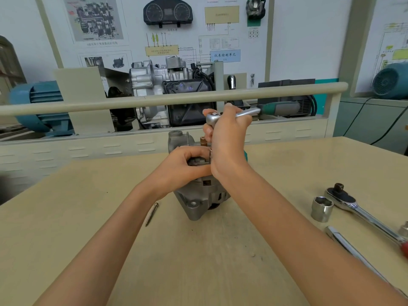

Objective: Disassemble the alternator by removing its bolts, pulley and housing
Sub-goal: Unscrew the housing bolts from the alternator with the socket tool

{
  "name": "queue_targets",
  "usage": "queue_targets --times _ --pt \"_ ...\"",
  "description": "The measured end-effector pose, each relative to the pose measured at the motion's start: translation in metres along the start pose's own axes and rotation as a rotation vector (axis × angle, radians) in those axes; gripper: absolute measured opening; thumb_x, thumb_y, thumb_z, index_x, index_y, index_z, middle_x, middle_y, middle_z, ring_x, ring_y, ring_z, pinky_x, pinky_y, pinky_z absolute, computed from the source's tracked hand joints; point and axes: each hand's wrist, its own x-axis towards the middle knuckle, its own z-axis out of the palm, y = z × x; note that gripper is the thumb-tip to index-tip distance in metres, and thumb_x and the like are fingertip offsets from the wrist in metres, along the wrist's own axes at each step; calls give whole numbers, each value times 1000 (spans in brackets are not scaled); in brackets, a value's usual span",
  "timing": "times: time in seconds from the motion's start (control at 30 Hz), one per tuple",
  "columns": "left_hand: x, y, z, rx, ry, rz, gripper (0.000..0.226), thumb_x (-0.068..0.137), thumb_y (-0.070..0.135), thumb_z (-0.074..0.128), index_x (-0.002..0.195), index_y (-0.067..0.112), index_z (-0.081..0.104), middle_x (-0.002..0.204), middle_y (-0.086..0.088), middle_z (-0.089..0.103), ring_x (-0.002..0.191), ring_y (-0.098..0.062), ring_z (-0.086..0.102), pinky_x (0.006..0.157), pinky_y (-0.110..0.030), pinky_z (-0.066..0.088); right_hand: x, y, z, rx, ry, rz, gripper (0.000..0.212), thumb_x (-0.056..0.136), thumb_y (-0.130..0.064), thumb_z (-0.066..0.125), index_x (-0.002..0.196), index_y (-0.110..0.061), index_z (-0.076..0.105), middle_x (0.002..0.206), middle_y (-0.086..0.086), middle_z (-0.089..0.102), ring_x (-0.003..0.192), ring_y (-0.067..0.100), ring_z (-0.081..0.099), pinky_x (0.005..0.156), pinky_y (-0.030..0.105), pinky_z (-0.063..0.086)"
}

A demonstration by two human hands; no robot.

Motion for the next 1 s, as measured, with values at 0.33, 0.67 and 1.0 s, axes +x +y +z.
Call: queue_targets --times 0.33,0.67,1.0 --pt "2 0 0 -37 32 -99 13 82 16 72 84 28 76 101 28 69 96 7 64 78 -10 51 12 -16 -3 143 4 5 10 98 -10 29 92 -17 32 64 2 56 35 6 36 38 18 29" --pt "7 -1 3 78 113 -115 5 78 20 77 79 25 75 109 19 65 101 13 56 82 -6 47 31 -15 -17 156 113 55 16 98 -9 25 110 -9 36 66 5 52 34 7 32 37 18 23" --pt "10 -1 10 116 264 -127 18 73 26 81 70 16 66 90 12 66 87 10 60 72 -6 46 38 -16 -24 160 118 82 21 95 -5 24 111 -8 37 65 6 52 33 8 31 37 17 22"
